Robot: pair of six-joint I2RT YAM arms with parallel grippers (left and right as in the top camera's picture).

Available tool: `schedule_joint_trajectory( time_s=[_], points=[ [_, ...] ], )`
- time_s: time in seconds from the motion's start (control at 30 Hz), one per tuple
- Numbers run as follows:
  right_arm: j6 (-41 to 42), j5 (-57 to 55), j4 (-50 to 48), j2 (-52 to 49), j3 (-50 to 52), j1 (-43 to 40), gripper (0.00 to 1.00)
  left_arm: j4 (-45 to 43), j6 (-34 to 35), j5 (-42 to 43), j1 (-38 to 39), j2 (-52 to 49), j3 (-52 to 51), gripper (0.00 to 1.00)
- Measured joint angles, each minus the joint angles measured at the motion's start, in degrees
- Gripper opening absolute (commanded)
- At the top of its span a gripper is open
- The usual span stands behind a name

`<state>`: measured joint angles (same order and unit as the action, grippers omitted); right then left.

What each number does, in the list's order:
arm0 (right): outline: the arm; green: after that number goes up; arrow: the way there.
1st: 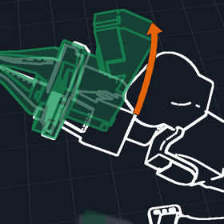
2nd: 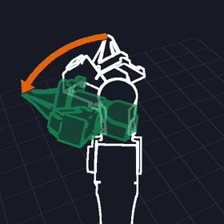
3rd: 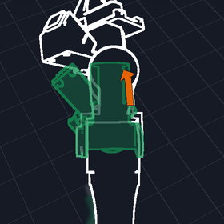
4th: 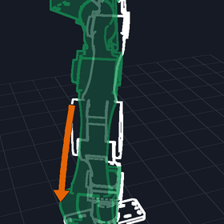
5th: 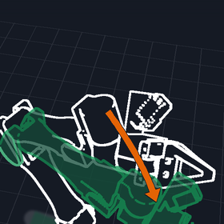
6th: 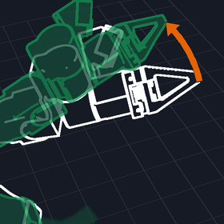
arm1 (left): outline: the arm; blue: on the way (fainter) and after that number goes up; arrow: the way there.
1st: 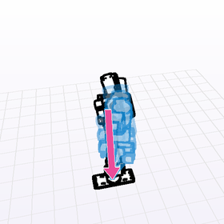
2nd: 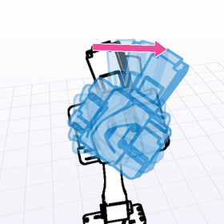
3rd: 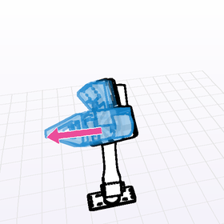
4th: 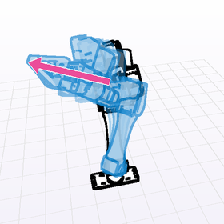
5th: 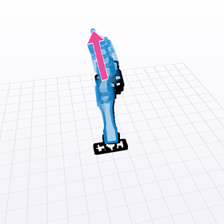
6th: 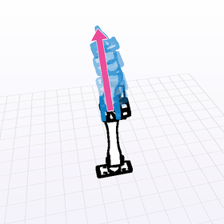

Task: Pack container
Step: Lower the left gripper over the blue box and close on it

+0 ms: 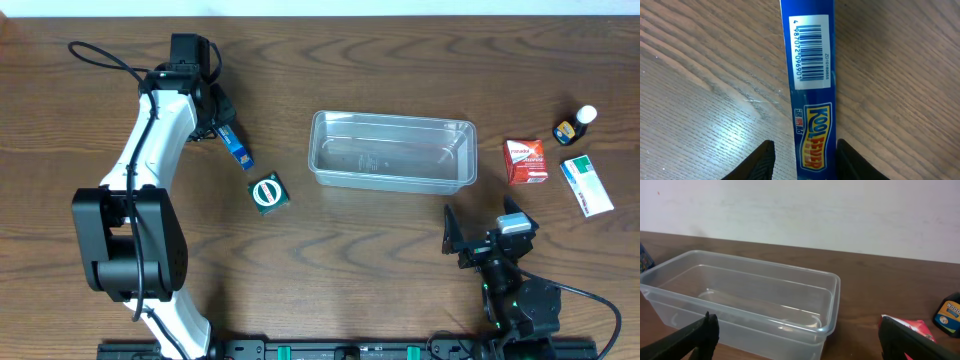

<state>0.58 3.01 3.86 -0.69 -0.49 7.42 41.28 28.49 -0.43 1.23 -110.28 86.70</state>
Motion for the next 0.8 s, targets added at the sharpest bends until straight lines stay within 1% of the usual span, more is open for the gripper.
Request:
schedule_joint_trajectory(
  time_s=[0.07,0.17,0.2,0.6,0.67,0.8],
  points=[
    [0.0,0.0,0.0,0.0,0.0,0.0,0.99,-0.13,0.0,0.0,0.0,0.02,0.0,0.36],
    [0.0,0.0,0.0,0.0,0.0,0.0,0.99,-0.24,0.02,0.0,0.0,0.0,0.0,0.26],
    [0.0,0.0,0.0,0.0,0.0,0.0,0.99,-0.26,-0.07,-0.02,0.0,0.0,0.0,0.25],
    [0.0,0.0,0.0,0.0,0.0,0.0,0.99,-0.15,-0.17,0.0,0.0,0.02,0.0,0.25],
    [0.0,-0.02,0.0,0.0,0.0,0.0,0.99,-0.24,-1.07,0.0,0.0,0.0,0.0,0.26],
    [0.0,0.0,0.0,0.0,0.0,0.0,0.99,-0.42,-5.09,-0.02,0.0,0.02,0.0,0.26]
  ],
)
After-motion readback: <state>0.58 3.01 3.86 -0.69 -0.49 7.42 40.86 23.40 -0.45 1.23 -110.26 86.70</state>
